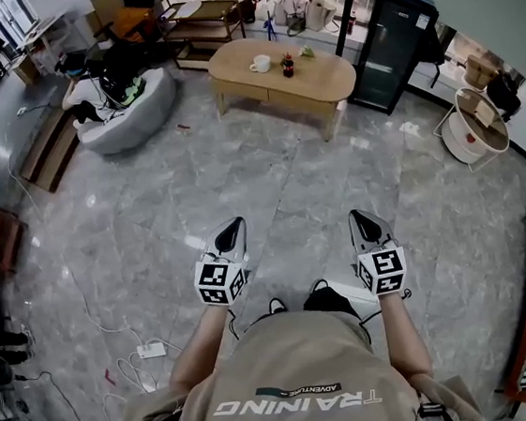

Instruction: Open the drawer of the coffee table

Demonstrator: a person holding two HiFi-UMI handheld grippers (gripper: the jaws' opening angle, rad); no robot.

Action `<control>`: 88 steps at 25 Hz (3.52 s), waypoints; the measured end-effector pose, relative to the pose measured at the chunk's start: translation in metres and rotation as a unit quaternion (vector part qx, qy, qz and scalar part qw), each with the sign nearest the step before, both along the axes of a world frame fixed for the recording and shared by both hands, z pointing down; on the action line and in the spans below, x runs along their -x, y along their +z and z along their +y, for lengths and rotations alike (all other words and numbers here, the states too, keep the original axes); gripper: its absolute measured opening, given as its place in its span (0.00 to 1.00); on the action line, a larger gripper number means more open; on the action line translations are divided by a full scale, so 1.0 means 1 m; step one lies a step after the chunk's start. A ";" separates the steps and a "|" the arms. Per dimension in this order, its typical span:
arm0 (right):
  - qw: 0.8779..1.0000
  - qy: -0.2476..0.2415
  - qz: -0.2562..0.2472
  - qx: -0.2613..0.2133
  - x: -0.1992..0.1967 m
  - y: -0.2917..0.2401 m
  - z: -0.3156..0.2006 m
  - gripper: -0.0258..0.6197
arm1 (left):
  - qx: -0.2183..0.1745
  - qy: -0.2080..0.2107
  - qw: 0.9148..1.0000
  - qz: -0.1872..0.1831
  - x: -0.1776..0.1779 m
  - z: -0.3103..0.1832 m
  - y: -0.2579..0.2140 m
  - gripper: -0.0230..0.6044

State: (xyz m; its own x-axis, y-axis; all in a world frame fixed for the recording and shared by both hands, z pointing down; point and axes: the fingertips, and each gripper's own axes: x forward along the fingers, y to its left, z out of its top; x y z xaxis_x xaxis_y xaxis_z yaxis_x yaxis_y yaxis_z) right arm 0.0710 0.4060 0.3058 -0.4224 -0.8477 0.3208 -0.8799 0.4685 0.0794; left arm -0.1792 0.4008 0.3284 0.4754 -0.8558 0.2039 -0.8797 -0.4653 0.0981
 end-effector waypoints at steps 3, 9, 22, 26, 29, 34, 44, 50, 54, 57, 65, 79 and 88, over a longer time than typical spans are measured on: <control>1.000 -0.003 -0.002 0.008 -0.010 0.006 -0.006 0.05 | 0.011 -0.002 1.000 -0.002 -0.006 -0.002 0.008 0.02; 0.999 0.013 -0.039 0.002 -0.039 0.011 -0.040 0.05 | 0.027 0.004 1.000 -0.013 -0.039 -0.019 0.012 0.02; 1.000 -0.020 0.003 0.014 -0.102 0.054 -0.094 0.05 | 0.054 0.006 0.998 -0.029 -0.115 -0.088 0.027 0.02; 0.999 -0.027 -0.029 0.030 -0.106 0.071 -0.106 0.05 | 0.059 0.018 0.997 -0.043 -0.138 -0.102 0.027 0.02; 0.997 -0.050 -0.032 0.041 -0.102 0.077 -0.114 0.05 | 0.057 0.014 0.997 -0.043 -0.142 -0.112 0.026 0.02; 0.995 -0.092 -0.019 0.035 -0.080 0.073 -0.131 0.05 | 0.067 0.002 0.997 -0.040 -0.133 -0.125 0.035 0.02; 0.997 -0.058 -0.021 0.037 -0.047 0.063 -0.171 0.05 | 0.053 0.025 0.998 -0.020 -0.099 -0.180 0.042 0.02; 0.995 -0.029 -0.064 0.065 -0.019 0.061 -0.200 0.05 | 0.062 0.049 0.997 -0.011 -0.063 -0.209 0.057 0.02; 0.996 -0.005 -0.052 0.066 -0.007 0.060 -0.217 0.05 | 0.067 0.060 0.996 -0.005 -0.043 -0.226 0.059 0.02; 0.997 0.003 -0.038 0.065 0.003 0.061 -0.223 0.05 | 0.059 0.074 0.995 -0.008 -0.030 -0.234 0.060 0.02; 0.996 0.006 -0.011 0.090 0.016 0.072 -0.225 0.05 | 0.057 0.085 0.994 -0.037 -0.009 -0.249 0.079 0.02; 0.997 -0.023 -0.024 0.074 0.024 0.075 -0.305 0.05 | 0.084 0.050 0.995 -0.022 -0.010 -0.299 0.083 0.02; 0.996 0.011 -0.042 0.073 -0.041 0.089 -0.368 0.05 | 0.064 0.064 0.995 -0.034 -0.062 -0.386 0.058 0.02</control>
